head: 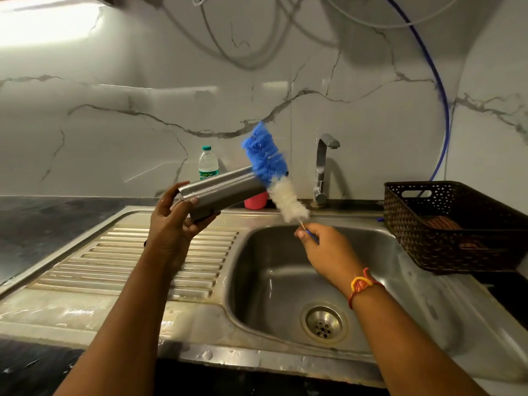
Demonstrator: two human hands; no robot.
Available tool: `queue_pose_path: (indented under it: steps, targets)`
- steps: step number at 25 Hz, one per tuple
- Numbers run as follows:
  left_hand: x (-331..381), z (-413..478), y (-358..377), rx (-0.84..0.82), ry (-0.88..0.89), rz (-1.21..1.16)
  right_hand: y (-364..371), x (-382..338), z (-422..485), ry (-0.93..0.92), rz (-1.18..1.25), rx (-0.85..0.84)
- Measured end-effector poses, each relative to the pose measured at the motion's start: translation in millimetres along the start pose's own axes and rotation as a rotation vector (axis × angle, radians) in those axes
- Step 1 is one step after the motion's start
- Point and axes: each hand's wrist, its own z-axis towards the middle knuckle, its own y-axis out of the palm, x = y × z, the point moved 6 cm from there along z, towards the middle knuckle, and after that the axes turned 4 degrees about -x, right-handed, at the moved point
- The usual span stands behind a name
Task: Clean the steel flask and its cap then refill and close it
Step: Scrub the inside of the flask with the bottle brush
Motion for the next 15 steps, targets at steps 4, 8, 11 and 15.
queue_pose_path:
  steps: [4,8,11,15]
  targets:
    - [7,1,-14,0.017,-0.004,-0.123,0,8,-1,0.033,0.001,-0.078]
    - [-2,0,-9,-0.029,-0.037,-0.031,-3,2,5,0.004,0.000,-0.032]
    - [-2,2,-17,0.067,-0.029,-0.029,-21,6,1,-0.016,-0.034,0.041]
    - [-1,2,-15,0.034,-0.027,-0.039,-37,11,-1,-0.028,0.001,0.123]
